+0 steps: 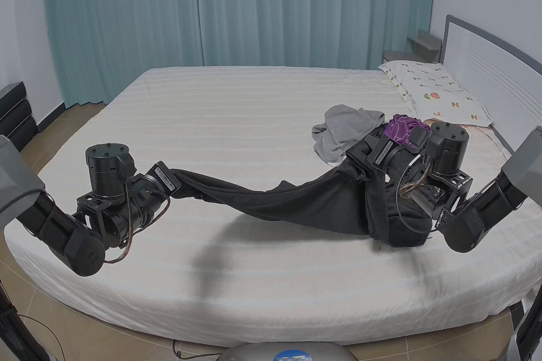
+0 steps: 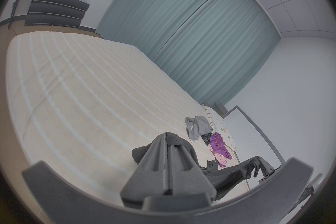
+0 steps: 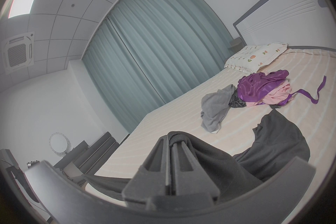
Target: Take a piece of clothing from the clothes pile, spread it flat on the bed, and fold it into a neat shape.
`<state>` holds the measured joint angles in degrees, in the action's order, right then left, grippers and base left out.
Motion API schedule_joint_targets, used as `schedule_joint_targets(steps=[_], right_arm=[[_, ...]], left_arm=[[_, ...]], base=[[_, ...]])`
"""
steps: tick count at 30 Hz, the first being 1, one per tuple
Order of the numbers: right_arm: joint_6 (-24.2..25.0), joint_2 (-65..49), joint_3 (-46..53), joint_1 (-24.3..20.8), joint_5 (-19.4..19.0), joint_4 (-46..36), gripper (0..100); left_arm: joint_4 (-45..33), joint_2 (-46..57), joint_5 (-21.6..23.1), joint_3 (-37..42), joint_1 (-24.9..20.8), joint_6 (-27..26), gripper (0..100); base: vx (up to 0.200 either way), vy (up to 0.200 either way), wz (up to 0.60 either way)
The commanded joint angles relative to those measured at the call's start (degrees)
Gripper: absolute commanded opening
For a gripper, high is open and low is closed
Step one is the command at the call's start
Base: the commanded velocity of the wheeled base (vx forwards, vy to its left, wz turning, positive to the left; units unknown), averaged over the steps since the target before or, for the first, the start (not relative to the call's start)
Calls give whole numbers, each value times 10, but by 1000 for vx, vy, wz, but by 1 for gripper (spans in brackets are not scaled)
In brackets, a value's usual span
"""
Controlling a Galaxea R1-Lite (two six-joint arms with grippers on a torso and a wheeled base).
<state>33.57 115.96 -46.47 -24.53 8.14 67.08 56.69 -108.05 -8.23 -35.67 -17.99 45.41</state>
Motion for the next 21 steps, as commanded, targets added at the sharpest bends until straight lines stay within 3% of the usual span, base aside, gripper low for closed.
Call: schedule_joint_targets(steps=[1,21], right_arm=[[0,-7,-5,-4,0,1,0],[0,-15,-8,-6,0,3,0]], left_arm=[[0,13,0,0,4,0,0],[-1,26,0,1,17,-1,0]], base=[[0,200,0],[0,200,0]])
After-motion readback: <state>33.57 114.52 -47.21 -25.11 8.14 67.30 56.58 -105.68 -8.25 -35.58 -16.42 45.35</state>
